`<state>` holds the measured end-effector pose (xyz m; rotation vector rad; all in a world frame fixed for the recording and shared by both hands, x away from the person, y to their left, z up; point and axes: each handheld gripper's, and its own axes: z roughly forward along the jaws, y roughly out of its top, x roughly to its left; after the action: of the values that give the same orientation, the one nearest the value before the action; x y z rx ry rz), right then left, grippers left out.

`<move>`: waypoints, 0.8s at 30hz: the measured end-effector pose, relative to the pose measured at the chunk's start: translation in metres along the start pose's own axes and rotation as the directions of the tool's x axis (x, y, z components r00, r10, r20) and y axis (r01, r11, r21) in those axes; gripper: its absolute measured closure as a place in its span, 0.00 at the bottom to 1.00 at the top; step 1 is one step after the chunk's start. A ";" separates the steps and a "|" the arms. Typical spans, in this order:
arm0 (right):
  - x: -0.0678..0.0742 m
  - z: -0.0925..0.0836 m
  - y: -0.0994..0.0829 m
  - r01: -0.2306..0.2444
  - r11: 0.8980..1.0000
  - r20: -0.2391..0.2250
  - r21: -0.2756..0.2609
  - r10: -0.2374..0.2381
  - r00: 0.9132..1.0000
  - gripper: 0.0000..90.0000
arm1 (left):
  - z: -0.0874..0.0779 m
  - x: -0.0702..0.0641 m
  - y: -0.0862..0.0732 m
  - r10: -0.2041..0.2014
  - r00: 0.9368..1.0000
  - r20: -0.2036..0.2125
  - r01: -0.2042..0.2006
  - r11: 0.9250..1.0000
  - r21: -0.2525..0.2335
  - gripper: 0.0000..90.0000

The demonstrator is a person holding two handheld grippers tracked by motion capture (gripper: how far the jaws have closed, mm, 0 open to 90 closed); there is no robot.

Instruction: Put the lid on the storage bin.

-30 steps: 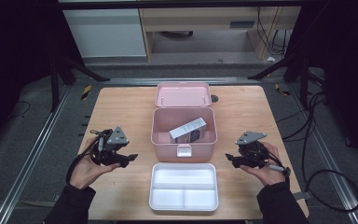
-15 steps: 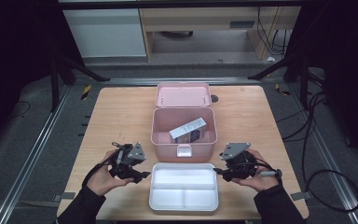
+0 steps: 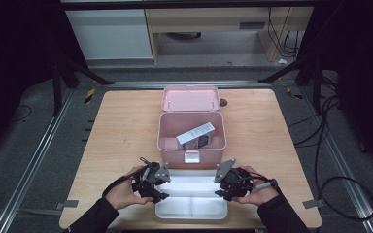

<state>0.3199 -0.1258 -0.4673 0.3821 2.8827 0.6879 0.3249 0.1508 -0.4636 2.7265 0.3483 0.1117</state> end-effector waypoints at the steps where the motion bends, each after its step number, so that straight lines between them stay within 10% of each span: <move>1: 0.001 0.002 0.000 0.005 1.000 -0.004 0.009 -0.005 1.000 0.66 | 0.002 0.000 0.001 0.006 1.000 -0.001 -0.006 1.000 0.010 0.55; 24: 0.004 0.029 0.012 0.070 0.979 -0.047 0.193 -0.062 0.997 0.90 | 0.024 -0.003 0.005 0.035 0.999 0.038 -0.040 0.992 0.120 0.78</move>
<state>0.3244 -0.1021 -0.4881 0.2975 2.9961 0.4093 0.3266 0.1371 -0.4845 2.8511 0.3024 0.0529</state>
